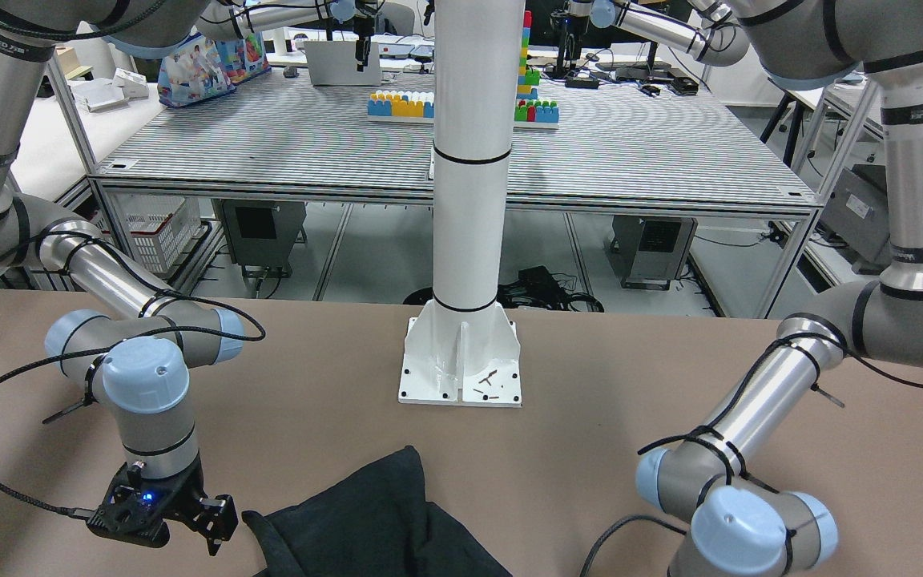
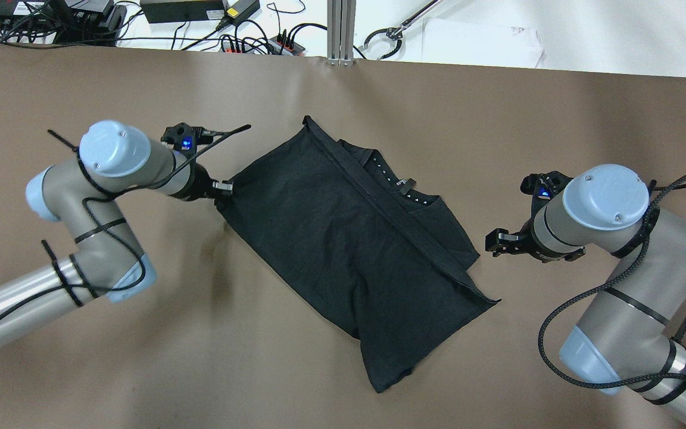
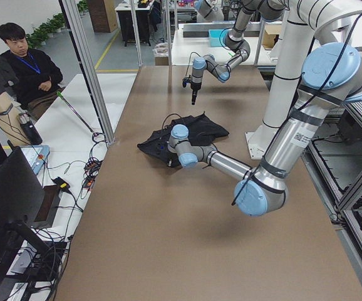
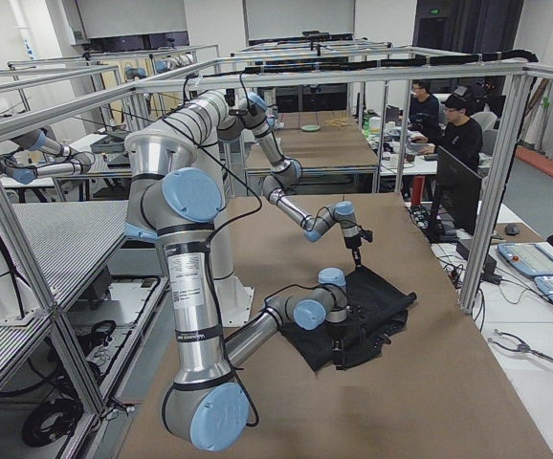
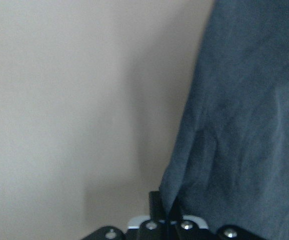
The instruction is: Fold clothes
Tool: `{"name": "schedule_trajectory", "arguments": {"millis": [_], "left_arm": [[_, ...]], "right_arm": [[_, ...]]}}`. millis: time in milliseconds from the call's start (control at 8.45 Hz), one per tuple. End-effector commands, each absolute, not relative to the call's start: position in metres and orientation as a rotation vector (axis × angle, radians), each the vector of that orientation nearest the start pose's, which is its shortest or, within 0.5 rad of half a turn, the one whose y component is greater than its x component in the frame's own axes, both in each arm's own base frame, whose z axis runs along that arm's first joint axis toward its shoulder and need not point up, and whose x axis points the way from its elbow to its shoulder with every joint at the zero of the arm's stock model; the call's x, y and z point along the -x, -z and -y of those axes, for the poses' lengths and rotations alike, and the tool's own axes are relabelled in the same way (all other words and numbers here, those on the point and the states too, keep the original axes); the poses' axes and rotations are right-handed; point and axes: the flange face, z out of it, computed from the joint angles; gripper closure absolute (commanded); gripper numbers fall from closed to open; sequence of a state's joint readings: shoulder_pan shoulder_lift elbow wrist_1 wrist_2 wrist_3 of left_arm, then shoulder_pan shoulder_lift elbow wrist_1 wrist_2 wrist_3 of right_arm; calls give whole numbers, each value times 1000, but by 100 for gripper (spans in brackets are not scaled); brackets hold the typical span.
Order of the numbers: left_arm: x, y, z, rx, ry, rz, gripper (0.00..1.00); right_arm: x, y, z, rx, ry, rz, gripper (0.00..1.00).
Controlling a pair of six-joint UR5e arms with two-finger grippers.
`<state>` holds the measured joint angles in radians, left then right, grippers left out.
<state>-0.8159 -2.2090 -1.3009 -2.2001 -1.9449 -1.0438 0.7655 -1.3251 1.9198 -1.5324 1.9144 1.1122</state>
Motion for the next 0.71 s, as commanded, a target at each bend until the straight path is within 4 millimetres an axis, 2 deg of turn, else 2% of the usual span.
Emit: {"name": "schedule_trajectory", "arguments": {"millis": [0, 237, 355, 473, 591], "left_arm": [[-440, -272, 731, -408, 83, -899, 100], [-458, -277, 757, -489, 143, -761, 100], [-483, -247, 764, -483, 131, -762, 100], [-493, -230, 762, -487, 119, -773, 100], [-493, -230, 762, -490, 117, -775, 69]], "right_arm": [[338, -371, 463, -90, -185, 706, 6], [338, -370, 463, -90, -185, 706, 6], [338, -369, 463, -91, -186, 708, 6], [339, -369, 463, -90, -184, 709, 6], [343, -370, 462, -87, -176, 706, 6]]}}
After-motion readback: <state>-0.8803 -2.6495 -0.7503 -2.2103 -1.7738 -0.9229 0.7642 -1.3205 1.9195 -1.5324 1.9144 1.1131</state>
